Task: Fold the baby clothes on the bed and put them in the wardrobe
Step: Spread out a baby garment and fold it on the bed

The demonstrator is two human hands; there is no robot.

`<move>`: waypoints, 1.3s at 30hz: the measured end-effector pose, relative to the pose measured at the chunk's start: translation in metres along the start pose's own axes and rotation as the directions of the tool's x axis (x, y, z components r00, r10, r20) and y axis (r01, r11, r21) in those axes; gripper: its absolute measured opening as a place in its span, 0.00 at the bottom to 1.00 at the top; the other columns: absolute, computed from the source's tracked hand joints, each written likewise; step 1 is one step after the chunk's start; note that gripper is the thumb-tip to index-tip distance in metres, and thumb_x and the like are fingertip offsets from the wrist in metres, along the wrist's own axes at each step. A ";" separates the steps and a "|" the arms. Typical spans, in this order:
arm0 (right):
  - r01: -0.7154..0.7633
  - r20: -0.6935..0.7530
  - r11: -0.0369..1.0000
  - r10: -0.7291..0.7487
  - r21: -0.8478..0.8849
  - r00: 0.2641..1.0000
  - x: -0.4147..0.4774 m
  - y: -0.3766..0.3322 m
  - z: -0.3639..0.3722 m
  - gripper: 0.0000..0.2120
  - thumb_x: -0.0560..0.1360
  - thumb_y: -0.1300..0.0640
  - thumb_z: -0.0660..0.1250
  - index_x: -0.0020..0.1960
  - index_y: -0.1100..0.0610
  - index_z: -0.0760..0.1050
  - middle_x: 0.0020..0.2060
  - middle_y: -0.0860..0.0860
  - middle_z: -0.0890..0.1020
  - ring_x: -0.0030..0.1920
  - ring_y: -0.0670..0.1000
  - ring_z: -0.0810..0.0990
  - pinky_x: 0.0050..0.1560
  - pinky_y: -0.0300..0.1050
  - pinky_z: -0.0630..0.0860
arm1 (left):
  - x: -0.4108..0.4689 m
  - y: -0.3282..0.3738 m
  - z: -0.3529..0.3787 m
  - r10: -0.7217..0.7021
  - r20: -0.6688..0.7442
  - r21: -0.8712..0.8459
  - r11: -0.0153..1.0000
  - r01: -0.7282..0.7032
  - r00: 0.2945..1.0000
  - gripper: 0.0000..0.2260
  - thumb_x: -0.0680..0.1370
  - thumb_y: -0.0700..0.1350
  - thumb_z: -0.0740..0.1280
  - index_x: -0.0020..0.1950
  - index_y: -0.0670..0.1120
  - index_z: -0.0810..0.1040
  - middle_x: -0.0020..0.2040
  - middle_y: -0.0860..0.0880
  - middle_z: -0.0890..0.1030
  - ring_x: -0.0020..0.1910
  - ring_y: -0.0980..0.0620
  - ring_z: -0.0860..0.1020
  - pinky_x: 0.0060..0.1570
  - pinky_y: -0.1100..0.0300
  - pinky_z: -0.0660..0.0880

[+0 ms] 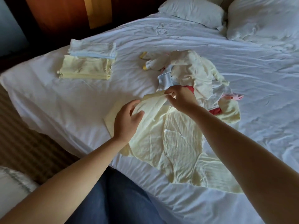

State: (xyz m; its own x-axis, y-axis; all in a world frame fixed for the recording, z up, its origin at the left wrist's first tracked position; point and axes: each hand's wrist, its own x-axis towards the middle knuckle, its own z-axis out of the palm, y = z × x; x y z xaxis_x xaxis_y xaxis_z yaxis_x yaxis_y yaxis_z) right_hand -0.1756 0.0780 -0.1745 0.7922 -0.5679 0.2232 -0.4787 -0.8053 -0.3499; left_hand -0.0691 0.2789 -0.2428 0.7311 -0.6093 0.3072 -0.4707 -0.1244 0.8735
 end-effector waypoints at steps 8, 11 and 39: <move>-0.054 -0.033 0.998 0.053 -0.025 0.998 -0.047 0.015 -0.021 0.10 0.76 0.54 0.66 0.55 0.51 0.82 0.51 0.50 0.83 0.52 0.51 0.80 0.50 0.46 0.76 | -0.036 0.041 0.010 0.100 0.202 0.023 0.994 -0.107 0.974 0.20 0.74 0.41 0.71 0.64 0.53 0.75 0.40 0.60 0.74 0.36 0.61 0.73 0.38 0.71 0.68; -0.065 -0.046 0.998 0.065 -0.003 0.997 -0.076 0.029 -0.015 0.09 0.75 0.56 0.67 0.54 0.52 0.82 0.53 0.49 0.83 0.50 0.52 0.81 0.47 0.43 0.74 | -0.052 0.042 0.017 0.155 0.348 0.096 0.975 -0.200 0.925 0.21 0.74 0.41 0.70 0.64 0.56 0.73 0.37 0.57 0.70 0.33 0.57 0.71 0.35 0.69 0.67; -0.361 0.004 0.923 0.363 0.134 0.932 -0.095 0.054 0.015 0.20 0.74 0.59 0.67 0.65 0.54 0.77 0.63 0.53 0.75 0.63 0.53 0.74 0.63 0.51 0.72 | -0.066 0.056 0.041 0.184 0.612 0.132 0.935 -0.329 0.769 0.08 0.73 0.38 0.71 0.48 0.48 0.77 0.41 0.75 0.72 0.35 0.64 0.73 0.35 0.74 0.67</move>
State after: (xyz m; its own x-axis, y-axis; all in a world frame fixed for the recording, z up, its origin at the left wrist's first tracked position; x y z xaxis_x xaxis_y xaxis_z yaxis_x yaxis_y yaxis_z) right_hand -0.2707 0.0910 -0.2284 0.5656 -0.8210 0.0774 -0.6769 -0.5159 -0.5250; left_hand -0.1637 0.2802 -0.2300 0.1731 -0.9709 0.1655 -0.7456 -0.0194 0.6661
